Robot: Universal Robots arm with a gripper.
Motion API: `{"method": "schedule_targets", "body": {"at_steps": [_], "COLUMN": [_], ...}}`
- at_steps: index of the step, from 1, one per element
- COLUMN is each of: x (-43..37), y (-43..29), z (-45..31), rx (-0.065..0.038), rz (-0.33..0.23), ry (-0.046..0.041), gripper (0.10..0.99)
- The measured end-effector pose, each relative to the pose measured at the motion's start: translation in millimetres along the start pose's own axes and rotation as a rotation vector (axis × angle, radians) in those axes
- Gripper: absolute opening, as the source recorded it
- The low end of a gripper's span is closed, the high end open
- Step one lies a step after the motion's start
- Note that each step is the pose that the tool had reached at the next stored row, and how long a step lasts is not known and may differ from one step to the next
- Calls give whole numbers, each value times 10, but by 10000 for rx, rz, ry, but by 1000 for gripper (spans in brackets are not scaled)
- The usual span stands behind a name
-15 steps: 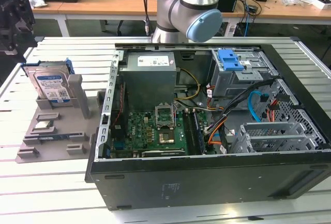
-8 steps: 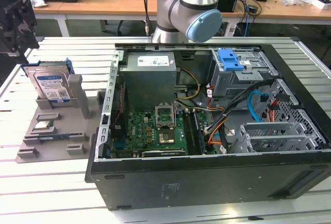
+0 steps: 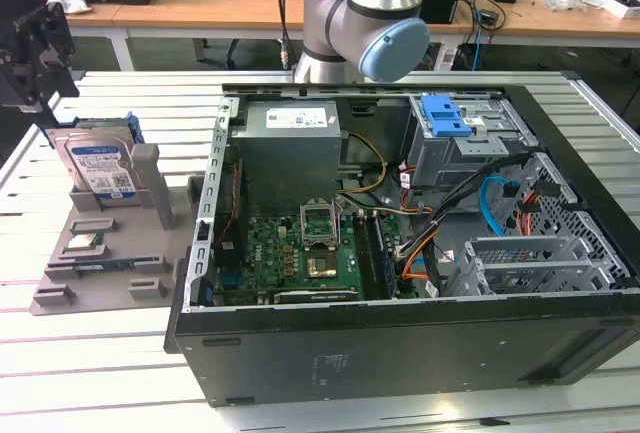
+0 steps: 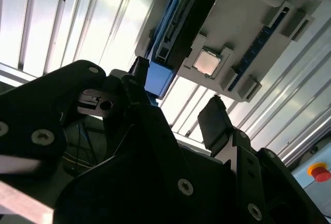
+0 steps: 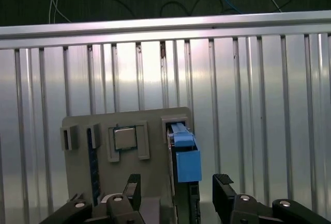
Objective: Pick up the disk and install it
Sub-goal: 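Pick up the disk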
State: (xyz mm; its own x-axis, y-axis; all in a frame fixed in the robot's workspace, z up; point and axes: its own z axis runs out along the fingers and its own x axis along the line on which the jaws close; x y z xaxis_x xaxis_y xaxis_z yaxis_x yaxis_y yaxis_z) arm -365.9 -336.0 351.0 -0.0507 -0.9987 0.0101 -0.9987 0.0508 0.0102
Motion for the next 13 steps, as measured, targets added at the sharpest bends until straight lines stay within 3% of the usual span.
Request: {"method": "schedule_targets", "body": {"at_steps": [8, 13], "x": [-28, -74], "y": [1, 34], "z": [178, 255], "rx": [0, 4], "rz": [-21, -338], "ry": [3, 6], "gripper": [659, 659]}}
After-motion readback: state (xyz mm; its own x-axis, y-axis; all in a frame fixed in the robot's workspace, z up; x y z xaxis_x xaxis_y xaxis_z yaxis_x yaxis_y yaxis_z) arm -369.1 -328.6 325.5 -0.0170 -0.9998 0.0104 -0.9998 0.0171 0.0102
